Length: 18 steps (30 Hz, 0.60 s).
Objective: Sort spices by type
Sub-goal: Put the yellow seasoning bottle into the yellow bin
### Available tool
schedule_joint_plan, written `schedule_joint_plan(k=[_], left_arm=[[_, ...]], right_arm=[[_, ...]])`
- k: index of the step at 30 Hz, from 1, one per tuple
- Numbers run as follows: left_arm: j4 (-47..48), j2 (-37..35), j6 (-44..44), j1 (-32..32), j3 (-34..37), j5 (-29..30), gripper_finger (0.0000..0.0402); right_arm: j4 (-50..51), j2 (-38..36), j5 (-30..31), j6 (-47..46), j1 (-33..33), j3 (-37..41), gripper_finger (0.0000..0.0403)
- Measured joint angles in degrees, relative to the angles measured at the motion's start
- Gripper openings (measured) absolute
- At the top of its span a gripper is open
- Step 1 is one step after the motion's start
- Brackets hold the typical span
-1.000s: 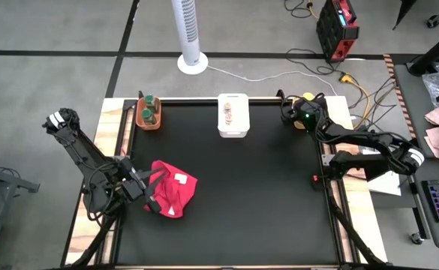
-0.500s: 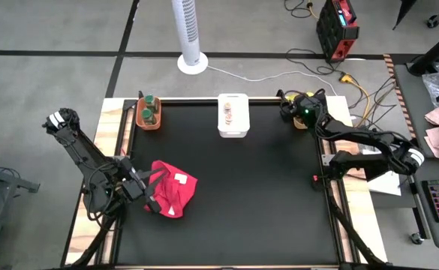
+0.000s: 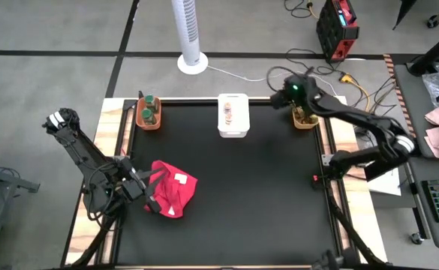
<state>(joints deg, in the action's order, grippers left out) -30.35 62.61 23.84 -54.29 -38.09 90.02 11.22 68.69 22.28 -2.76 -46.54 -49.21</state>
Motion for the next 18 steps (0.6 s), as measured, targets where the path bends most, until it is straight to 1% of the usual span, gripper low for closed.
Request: schedule_joint_plan(k=[2, 3, 8, 10, 12, 14, 18], left_arm=[[0.0, 0.0, -0.4, 0.0, 0.0, 0.0, 0.0045], [0.0, 0.0, -0.5, 0.0, 0.0, 0.0, 0.0045], [0.2, 0.0, -0.7, 0.0, 0.0, 0.0, 0.0045], [0.3, 0.0, -0.7, 0.0, 0.0, 0.0, 0.0045], [0.7, 0.0, -0.7, 0.0, 0.0, 0.0, 0.0045], [1.1, 0.0, -0.7, 0.0, 0.0, 0.0, 0.0045], [1.4, 0.0, -0.7, 0.0, 0.0, 0.0, 0.0045]], right_arm=[[4.6, 4.2, -0.1, -0.3, -0.2, -4.8, 0.0028], [7.4, 6.4, -0.1, -0.6, -0.6, -7.5, 0.002], [25.8, 17.7, -0.4, -4.9, -3.9, -22.5, 0.001], [32.4, 21.7, -2.3, -5.9, -5.5, -28.2, 0.0009], [38.6, 25.3, -5.7, -6.5, -7.3, -33.1, 0.0009], [43.4, 28.5, -7.9, -6.4, -8.6, -36.9, 0.0009], [50.5, 32.7, -8.2, -6.2, -10.1, -40.6, 0.0009]])
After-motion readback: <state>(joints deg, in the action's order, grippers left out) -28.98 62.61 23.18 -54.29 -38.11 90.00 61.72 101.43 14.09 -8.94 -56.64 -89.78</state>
